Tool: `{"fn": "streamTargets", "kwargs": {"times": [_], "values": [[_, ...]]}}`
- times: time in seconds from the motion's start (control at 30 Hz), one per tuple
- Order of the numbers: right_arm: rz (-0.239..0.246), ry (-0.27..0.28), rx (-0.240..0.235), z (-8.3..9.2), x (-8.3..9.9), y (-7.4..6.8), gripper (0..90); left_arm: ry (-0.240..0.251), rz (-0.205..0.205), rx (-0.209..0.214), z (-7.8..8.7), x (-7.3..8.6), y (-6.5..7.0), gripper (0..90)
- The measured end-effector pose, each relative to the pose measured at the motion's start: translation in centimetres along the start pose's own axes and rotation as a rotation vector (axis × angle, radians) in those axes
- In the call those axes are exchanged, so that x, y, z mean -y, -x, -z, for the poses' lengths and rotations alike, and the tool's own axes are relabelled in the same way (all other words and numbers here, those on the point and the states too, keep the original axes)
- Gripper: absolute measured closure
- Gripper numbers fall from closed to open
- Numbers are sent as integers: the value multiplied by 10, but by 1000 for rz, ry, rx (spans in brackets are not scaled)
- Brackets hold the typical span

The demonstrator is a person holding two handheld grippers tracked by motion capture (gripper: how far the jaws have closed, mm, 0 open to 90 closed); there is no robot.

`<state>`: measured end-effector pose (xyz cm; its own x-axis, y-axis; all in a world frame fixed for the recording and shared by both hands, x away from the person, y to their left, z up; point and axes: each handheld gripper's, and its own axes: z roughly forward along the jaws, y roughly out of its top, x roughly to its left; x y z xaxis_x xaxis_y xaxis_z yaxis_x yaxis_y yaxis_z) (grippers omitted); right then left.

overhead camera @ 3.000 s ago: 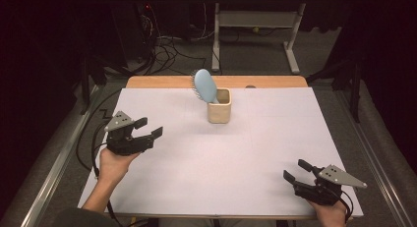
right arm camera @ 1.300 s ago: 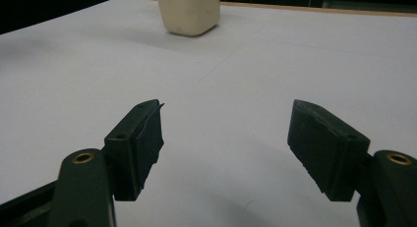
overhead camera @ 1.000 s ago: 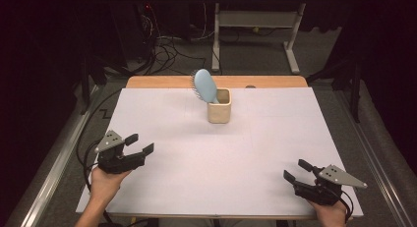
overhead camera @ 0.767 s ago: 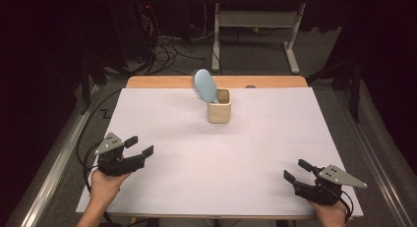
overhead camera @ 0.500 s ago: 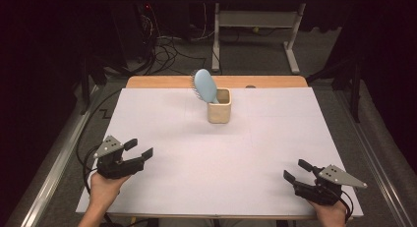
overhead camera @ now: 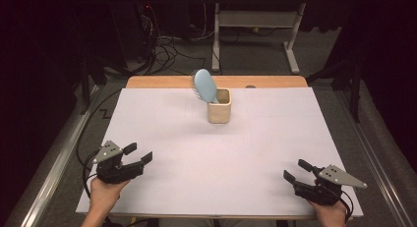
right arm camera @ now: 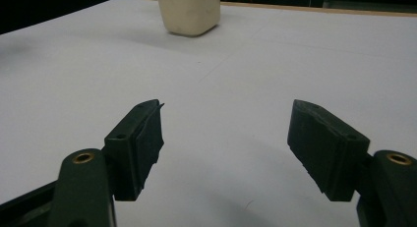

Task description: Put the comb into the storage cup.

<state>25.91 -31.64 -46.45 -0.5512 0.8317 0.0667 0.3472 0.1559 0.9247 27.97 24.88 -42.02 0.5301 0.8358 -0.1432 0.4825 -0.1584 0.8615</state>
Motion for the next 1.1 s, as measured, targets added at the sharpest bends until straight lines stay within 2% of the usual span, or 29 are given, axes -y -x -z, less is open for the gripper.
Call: {"fn": "streamTargets", "kwargs": {"times": [1.1], "values": [[-1,-1,-2,0,0,0,302,-7,23,-14,1,19,-1,311]]}}
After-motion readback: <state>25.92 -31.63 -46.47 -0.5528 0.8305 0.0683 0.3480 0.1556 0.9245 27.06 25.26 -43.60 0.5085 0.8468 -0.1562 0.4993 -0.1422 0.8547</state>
